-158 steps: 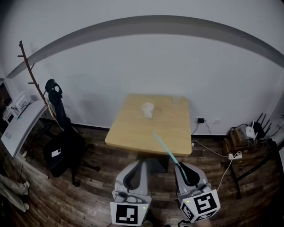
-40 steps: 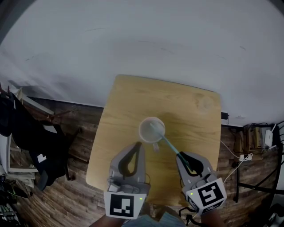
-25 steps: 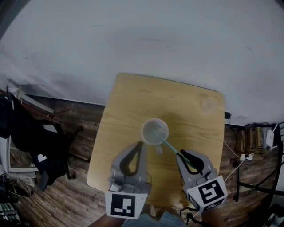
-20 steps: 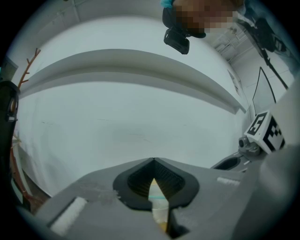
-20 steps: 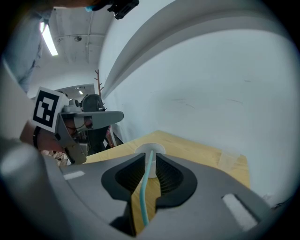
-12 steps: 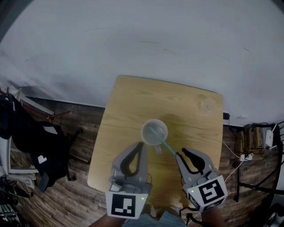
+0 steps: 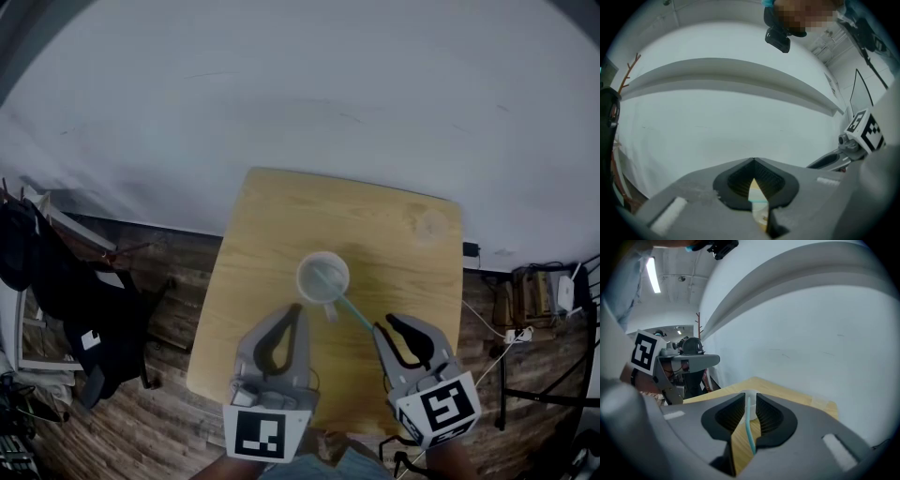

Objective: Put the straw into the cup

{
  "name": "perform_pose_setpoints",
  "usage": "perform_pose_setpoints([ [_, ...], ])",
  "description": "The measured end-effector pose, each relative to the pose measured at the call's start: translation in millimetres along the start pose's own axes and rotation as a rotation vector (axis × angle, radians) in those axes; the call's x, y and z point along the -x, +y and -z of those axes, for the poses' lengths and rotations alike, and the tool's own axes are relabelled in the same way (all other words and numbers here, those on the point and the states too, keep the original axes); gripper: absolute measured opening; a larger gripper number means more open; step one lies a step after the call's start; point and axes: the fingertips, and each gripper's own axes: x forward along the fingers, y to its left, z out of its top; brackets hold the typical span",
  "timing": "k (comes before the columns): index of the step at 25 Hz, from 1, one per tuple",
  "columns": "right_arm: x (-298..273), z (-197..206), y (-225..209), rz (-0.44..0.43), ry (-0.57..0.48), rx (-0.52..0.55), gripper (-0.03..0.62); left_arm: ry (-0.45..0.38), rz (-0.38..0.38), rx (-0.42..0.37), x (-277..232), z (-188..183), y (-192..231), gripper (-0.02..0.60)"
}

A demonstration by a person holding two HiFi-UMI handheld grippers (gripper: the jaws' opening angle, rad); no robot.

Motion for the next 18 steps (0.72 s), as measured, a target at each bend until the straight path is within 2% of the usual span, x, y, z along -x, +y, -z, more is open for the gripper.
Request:
perform_pose_setpoints([
  [11,40.0,-23.2,3.1,0.051,-0.088,0.039,0.080,-0.080,0.015,-0.024,27.7,-35.0,-22.8,0.017],
  [18,68.4,-62.1,12.1,0.077,-0.200,0.067,0.071,-0.160,0.005,-0.049,49.3,-73.0,-37.9,0.017],
])
